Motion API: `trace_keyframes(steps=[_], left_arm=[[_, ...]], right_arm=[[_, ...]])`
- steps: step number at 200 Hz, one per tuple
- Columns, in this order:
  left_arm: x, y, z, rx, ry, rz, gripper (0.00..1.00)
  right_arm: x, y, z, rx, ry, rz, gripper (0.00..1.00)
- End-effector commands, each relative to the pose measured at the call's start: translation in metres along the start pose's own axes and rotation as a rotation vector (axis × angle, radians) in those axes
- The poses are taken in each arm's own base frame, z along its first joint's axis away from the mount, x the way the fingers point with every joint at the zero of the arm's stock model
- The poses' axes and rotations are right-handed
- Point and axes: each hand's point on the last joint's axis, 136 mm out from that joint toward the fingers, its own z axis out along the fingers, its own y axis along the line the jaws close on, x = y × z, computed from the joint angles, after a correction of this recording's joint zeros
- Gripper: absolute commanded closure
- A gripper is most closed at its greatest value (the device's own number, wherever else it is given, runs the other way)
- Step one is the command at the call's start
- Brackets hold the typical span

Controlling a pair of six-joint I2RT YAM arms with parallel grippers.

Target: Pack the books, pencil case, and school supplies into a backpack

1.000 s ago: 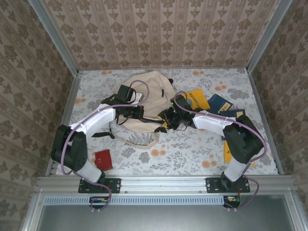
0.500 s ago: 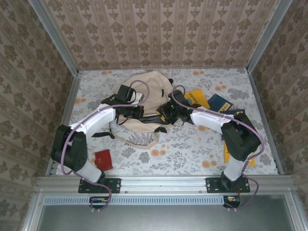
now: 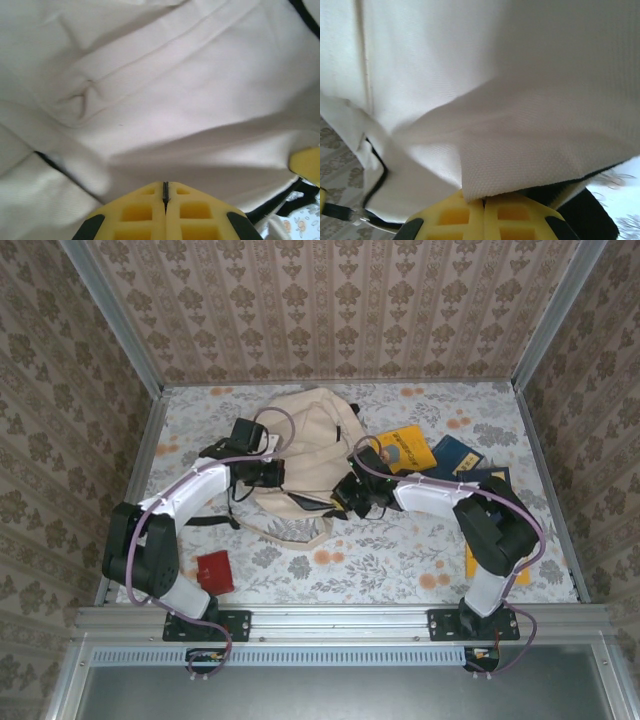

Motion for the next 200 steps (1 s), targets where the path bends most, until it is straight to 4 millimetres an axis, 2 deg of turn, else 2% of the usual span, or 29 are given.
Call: trace_keyframes(steps=[1, 23, 58, 103, 132, 150, 177, 200], left_arm=[[0.001, -0.001, -0.004, 0.022, -0.002, -0.012, 1.0], [-0.005, 0.002, -0.001, 0.008, -0.003, -0.004, 1.0], [-0.004, 0.031, 0.002, -0.106, 0.022, -0.063, 1.0], [0.006, 0.055, 0.004, -0.198, 0.052, -0.099, 1.0], [0.007, 0.078, 0.0, -0.294, 0.047, -0.154, 1.0], [0.008, 0.093, -0.003, -0.345, 0.045, -0.193, 1.0], [-0.002, 0.105, -0.005, -0.365, 0.008, -0.23, 1.0], [-0.013, 0.132, -0.012, -0.423, -0.02, -0.298, 1.0]], right_arm=[[0.011, -0.045, -0.006, 0.142, 0.02, -0.001, 0.99], [0.012, -0.056, -0.009, 0.176, 0.015, -0.018, 1.0], [0.008, -0.068, -0.018, 0.216, -0.023, -0.04, 1.0], [-0.001, -0.056, -0.03, 0.188, -0.082, -0.068, 1.0], [-0.009, -0.038, -0.035, 0.15, -0.112, -0.095, 1.0], [-0.012, -0.021, -0.035, 0.099, -0.12, -0.121, 1.0], [-0.006, 0.012, -0.021, 0.013, -0.059, -0.178, 1.0], [-0.002, 0.037, -0.006, -0.04, -0.02, -0.228, 1.0]])
